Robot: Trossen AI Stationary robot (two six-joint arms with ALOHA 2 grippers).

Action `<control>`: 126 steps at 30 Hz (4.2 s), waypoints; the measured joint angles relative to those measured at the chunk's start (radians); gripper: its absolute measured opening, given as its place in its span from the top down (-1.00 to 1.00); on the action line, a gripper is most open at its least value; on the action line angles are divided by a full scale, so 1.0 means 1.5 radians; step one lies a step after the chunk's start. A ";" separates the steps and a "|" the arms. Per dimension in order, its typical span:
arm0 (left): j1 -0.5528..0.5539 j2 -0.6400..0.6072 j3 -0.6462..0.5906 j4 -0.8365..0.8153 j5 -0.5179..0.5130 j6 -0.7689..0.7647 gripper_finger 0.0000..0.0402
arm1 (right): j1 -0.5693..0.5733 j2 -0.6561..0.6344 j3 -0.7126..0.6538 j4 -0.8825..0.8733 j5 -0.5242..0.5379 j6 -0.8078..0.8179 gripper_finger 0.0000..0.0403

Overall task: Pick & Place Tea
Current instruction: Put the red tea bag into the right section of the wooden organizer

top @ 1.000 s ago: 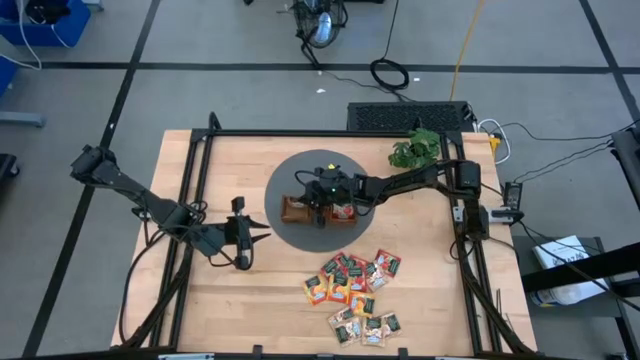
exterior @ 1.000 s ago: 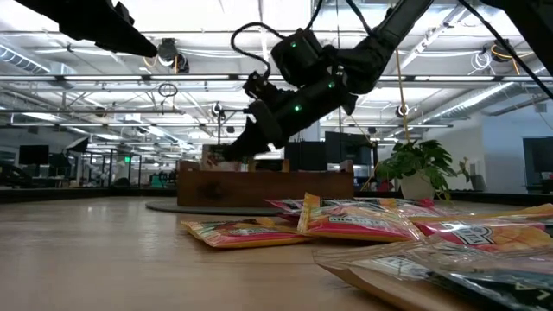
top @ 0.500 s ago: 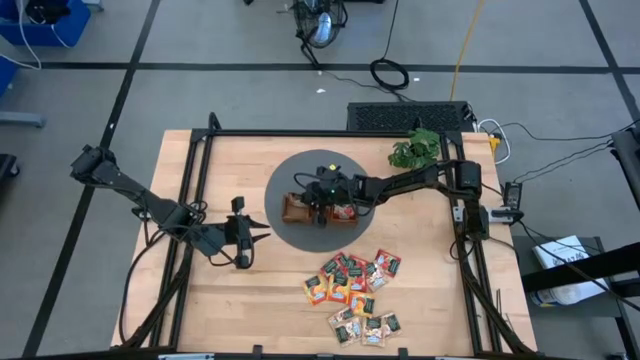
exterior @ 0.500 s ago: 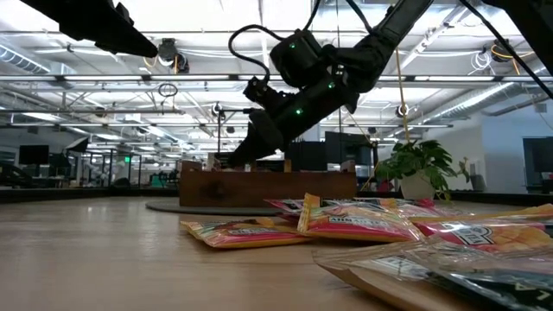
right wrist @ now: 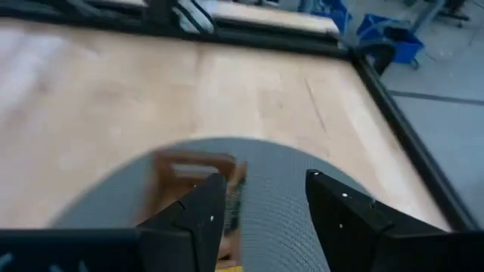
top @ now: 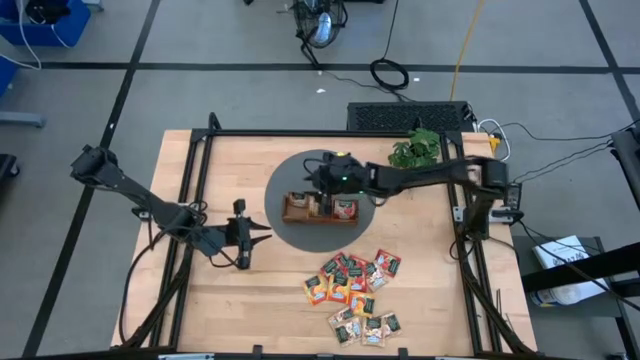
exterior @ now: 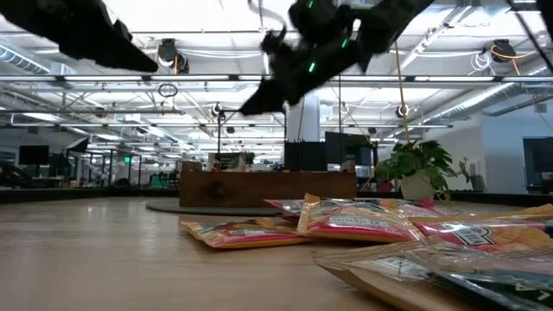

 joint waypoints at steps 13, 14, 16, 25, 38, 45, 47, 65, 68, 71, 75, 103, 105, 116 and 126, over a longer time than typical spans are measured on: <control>0.005 0.000 -0.115 0.230 -0.009 -0.054 0.56 | 0.190 -0.402 -0.284 -0.103 -0.061 0.072 0.37; 0.007 0.000 -0.115 0.251 -0.010 -0.044 0.56 | 0.203 -0.422 -0.321 -0.055 -0.042 0.071 0.38; 0.016 0.000 -0.111 0.299 -0.027 -0.029 0.56 | 0.220 -0.451 -0.383 0.029 0.002 0.069 0.42; 0.101 0.023 -0.085 0.222 0.006 -0.190 0.56 | 0.255 -0.491 -0.498 0.041 -0.012 0.069 0.56; 0.109 0.234 -0.085 0.376 0.086 -0.319 0.56 | 0.317 -0.490 -0.570 0.185 0.040 0.008 0.67; 0.122 0.299 -0.085 0.439 0.091 -0.252 0.56 | 0.240 -0.435 -0.494 0.132 -0.052 -0.016 0.76; 0.130 0.299 -0.085 0.461 0.065 -0.200 0.56 | 0.211 -0.393 -0.449 0.095 -0.093 -0.019 0.80; 0.141 0.298 -0.085 0.441 0.010 -0.117 0.56 | 0.110 0.065 0.062 -0.355 -0.476 -0.191 0.86; 0.138 0.298 -0.085 0.421 0.011 -0.120 0.56 | 0.112 0.086 0.065 -0.352 -0.514 -0.206 0.75; 0.133 0.298 -0.085 0.406 0.011 -0.122 0.56 | 0.111 0.090 0.065 -0.329 -0.518 -0.217 0.62; 0.125 0.298 -0.085 0.407 0.011 -0.117 0.56 | 0.115 0.089 0.065 -0.284 -0.515 -0.198 0.42; 0.125 0.298 -0.085 0.420 0.013 -0.129 0.56 | 0.104 0.182 0.042 -0.127 -0.516 -0.155 0.11; 0.125 0.298 -0.085 0.420 0.013 -0.129 0.56 | 0.101 0.181 0.042 -0.129 -0.518 -0.153 0.11; 0.125 0.298 -0.085 0.420 0.013 -0.128 0.56 | 0.123 0.213 0.046 -0.146 -0.464 -0.143 0.12; 0.125 0.298 -0.085 0.420 0.027 -0.130 0.56 | 0.110 0.217 0.053 -0.195 -0.485 -0.138 0.13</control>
